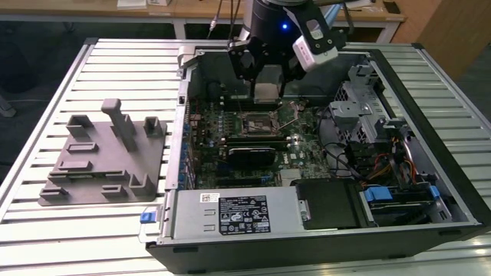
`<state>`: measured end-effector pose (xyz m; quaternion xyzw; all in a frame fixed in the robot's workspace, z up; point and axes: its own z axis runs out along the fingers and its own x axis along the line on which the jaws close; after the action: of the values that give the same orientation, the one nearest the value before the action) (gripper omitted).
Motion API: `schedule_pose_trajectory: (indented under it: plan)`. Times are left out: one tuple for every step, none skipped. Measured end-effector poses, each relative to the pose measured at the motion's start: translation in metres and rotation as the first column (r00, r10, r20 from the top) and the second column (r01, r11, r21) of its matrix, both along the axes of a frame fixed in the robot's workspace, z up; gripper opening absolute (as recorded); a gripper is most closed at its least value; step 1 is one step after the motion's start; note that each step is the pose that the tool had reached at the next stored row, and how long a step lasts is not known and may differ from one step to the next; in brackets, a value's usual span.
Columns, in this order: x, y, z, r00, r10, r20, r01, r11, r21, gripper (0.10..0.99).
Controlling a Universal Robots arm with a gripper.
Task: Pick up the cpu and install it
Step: 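Pick up the cpu and move it towards the insertion slot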
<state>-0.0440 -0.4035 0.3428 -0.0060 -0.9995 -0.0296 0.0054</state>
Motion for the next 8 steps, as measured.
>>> schedule_pose_trajectory:
  plan:
    - [0.0, 0.0008, -0.0018, 1.0, 0.0, 0.0, 0.0, 1.0, 0.0, 0.545]
    - [0.0, 0.0015, -0.0036, 1.0, 0.0, 0.0001, 0.0, 1.0, 0.0, 0.545]
    - [0.0, 0.0022, -0.0054, 1.0, 0.0, 0.0, 0.0, 1.0, 0.0, 0.545]
    - [0.0, 0.0031, -0.0072, 1.0, 0.0, 0.0, 0.0, 1.0, 0.0, 0.545]
    - [0.0, 0.004, -0.009, 1.0, 0.0, -0.0001, 0.0, 1.0, 0.0, 0.545]
    - [0.0, 0.0048, -0.0108, 1.0, 0.0, 0.0, 0.0, 1.0, 0.0, 0.545]
    - [0.0, 0.0057, -0.0127, 1.0, 0.0, 0.0, 0.0, 1.0, 0.0, 0.545]
    - [0.0, 0.0066, -0.0145, 1.0, 0.0, -0.0001, 0.0, 1.0, 0.0, 0.545]
